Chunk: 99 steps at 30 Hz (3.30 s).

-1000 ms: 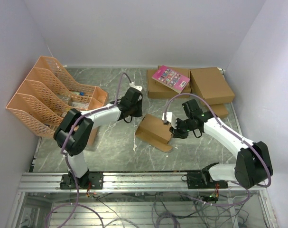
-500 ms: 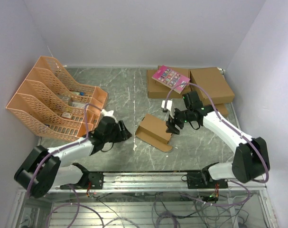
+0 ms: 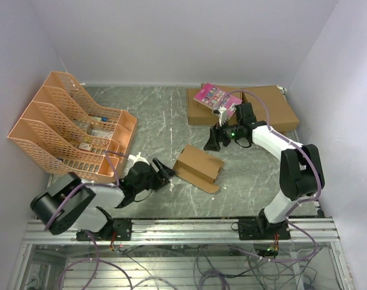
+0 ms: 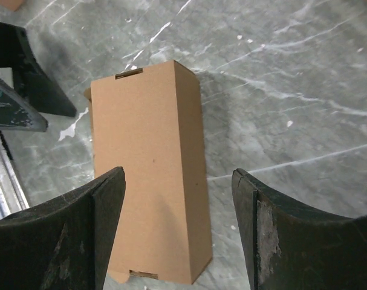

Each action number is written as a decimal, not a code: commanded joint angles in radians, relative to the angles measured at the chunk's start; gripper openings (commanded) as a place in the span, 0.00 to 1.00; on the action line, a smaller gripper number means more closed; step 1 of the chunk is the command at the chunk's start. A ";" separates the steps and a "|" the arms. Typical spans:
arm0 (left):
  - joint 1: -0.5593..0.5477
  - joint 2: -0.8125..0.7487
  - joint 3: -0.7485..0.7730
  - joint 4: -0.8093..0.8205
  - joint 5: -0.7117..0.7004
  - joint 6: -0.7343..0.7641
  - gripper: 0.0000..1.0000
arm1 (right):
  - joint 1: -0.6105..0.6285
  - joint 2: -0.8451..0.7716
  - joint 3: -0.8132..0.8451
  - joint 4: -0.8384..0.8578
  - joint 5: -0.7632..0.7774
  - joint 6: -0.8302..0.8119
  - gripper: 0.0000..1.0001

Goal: Fold the paper box

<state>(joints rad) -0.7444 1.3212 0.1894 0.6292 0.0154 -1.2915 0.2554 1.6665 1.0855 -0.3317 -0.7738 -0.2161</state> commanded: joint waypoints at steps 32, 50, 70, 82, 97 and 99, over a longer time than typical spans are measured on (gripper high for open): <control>-0.016 0.449 0.168 0.293 -0.082 -0.129 0.64 | 0.027 0.119 0.004 -0.062 -0.047 -0.006 0.41; -0.016 0.474 0.164 0.268 -0.074 -0.144 0.57 | 0.020 -0.100 0.031 -0.103 0.021 -0.194 0.67; -0.014 0.513 0.179 0.274 -0.041 -0.127 0.58 | 0.109 -0.495 -0.358 -0.784 0.041 -1.895 0.56; -0.015 0.516 0.188 0.271 -0.028 -0.123 0.58 | 0.253 -0.437 -0.431 -0.493 0.164 -1.719 0.45; -0.011 0.523 0.190 0.274 -0.018 -0.123 0.58 | 0.307 -0.409 -0.457 -0.389 0.241 -1.645 0.25; -0.011 0.524 0.192 0.275 -0.017 -0.121 0.58 | 0.314 -0.412 -0.454 -0.385 0.243 -1.639 0.21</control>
<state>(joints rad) -0.7559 1.8038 0.3882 1.0267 -0.0101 -1.4590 0.5541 1.2594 0.6312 -0.7395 -0.5449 -1.8759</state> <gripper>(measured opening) 0.580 0.239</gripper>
